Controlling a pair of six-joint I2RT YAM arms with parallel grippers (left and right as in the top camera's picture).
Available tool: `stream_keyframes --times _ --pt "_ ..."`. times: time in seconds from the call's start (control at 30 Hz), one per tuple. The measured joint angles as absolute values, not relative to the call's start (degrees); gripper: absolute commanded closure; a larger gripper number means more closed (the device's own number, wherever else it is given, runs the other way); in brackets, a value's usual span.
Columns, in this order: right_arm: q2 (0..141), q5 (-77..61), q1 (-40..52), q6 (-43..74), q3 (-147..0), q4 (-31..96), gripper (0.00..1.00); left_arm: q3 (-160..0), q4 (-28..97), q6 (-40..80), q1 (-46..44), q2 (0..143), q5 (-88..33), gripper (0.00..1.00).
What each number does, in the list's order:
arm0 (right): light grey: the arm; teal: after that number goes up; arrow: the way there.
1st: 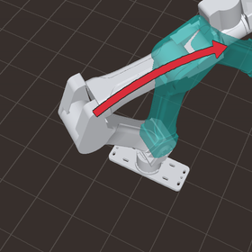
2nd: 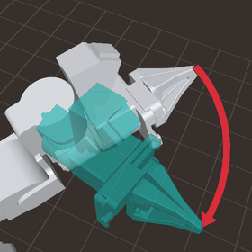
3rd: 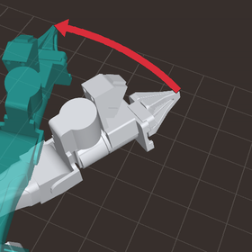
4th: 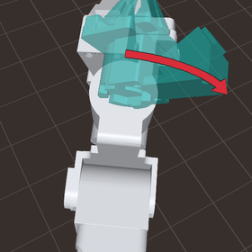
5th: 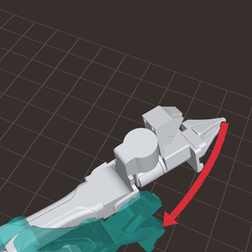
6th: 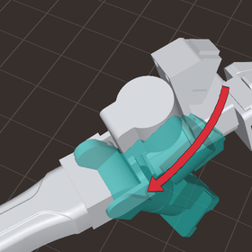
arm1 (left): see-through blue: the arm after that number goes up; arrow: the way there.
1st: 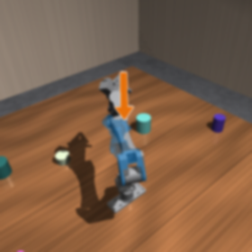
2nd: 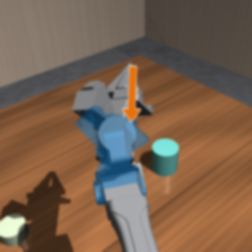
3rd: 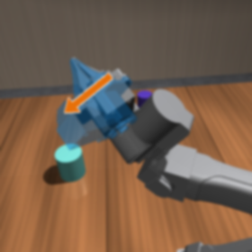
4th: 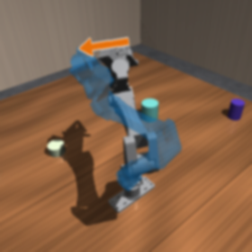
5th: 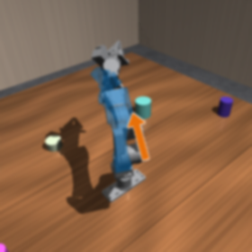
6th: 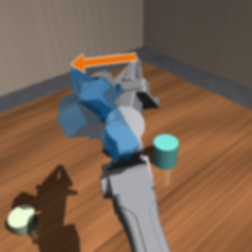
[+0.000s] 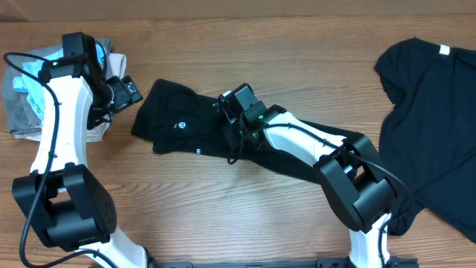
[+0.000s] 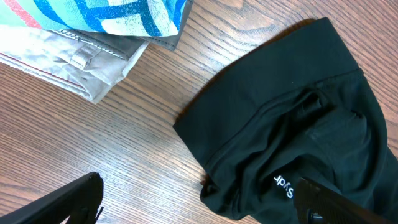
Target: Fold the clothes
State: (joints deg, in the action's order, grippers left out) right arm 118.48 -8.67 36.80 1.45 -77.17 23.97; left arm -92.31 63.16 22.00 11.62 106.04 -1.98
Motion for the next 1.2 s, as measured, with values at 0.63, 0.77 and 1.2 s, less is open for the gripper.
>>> stream_keyframes --times 0.63,0.77,1.2 --pt "112.0 -25.4 36.5 7.3 -77.2 23.1 0.96 -92.3 63.2 22.0 11.6 106.0 -2.0 0.0" --pt "115.2 -26.1 36.5 7.5 -77.2 20.5 0.96 -92.3 63.2 22.0 11.6 106.0 -2.0 0.0" --pt "119.8 -17.5 36.5 7.5 -77.2 17.6 0.96 -92.3 63.2 22.0 11.6 106.0 -2.0 0.0"
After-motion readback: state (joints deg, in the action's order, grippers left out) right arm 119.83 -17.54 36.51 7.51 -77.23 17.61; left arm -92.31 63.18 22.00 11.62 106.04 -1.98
